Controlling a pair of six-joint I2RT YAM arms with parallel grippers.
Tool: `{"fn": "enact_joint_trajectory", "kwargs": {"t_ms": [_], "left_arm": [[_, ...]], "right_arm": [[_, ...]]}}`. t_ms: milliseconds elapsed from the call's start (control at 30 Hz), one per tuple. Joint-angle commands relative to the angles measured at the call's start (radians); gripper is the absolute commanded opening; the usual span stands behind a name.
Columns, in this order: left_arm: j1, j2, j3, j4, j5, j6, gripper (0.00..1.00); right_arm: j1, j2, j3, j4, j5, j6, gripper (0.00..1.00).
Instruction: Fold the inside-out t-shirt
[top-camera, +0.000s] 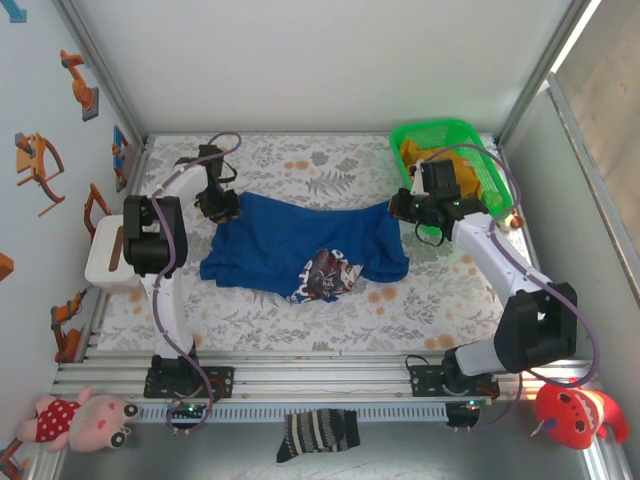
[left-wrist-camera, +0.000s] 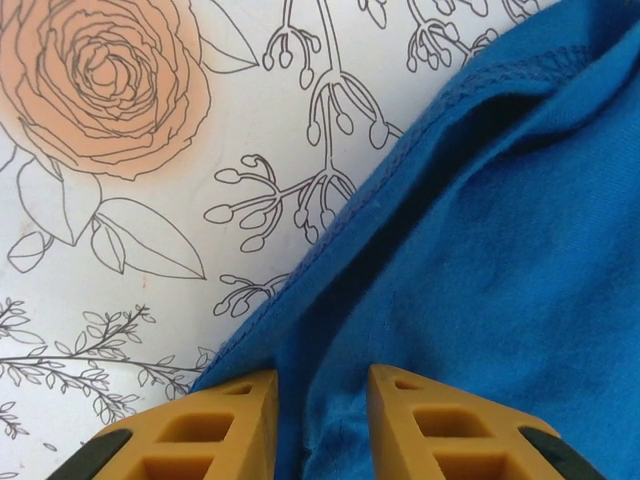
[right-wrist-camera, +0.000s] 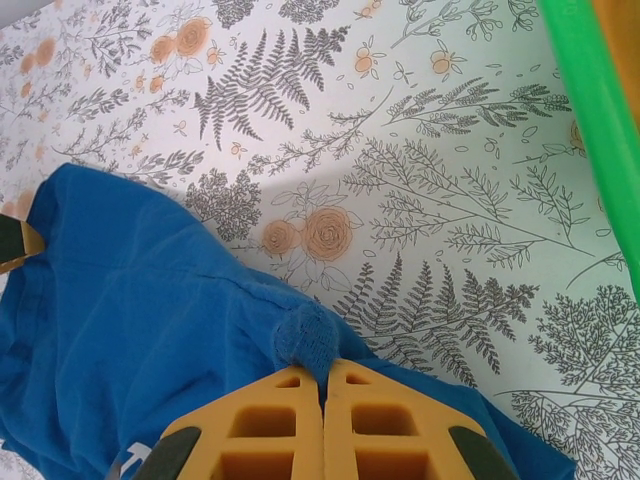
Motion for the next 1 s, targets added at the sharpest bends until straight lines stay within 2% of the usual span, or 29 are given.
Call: {"fn": "enact_joint_trajectory", "kwargs": {"t_ms": [0, 100, 167, 300, 400, 500, 667, 800, 967], "left_arm": [[-0.007, 0.03, 0.028, -0.036, -0.005, 0.014, 0.25], [-0.007, 0.035, 0.037, -0.037, -0.011, 0.019, 0.13], [-0.007, 0.033, 0.054, -0.044, -0.014, 0.025, 0.0], [0.005, -0.011, 0.135, -0.088, -0.017, 0.038, 0.0], [0.044, -0.098, 0.266, -0.138, 0.047, 0.021, 0.0], [0.105, -0.199, 0.428, -0.155, 0.156, -0.04, 0.0], [0.244, -0.314, 0.653, -0.092, 0.366, -0.233, 0.0], [0.309, -0.426, 0.616, 0.032, 0.434, -0.348, 0.0], [0.334, -0.579, 0.376, 0.252, 0.482, -0.454, 0.0]], "right_arm": [[-0.006, -0.026, 0.038, 0.005, 0.015, -0.001, 0.0], [-0.007, -0.029, 0.04, 0.0, 0.016, -0.001, 0.0], [-0.006, -0.03, 0.046, -0.002, 0.016, -0.003, 0.0], [-0.016, -0.026, 0.102, -0.018, -0.004, -0.006, 0.0], [-0.044, -0.003, 0.232, -0.058, -0.049, -0.007, 0.0], [-0.078, 0.031, 0.425, -0.109, -0.102, -0.005, 0.0], [-0.15, 0.066, 0.742, -0.148, -0.215, 0.057, 0.0], [-0.176, 0.035, 0.836, -0.148, -0.24, 0.089, 0.0], [-0.179, -0.035, 0.79, -0.128, -0.244, 0.108, 0.0]]}}
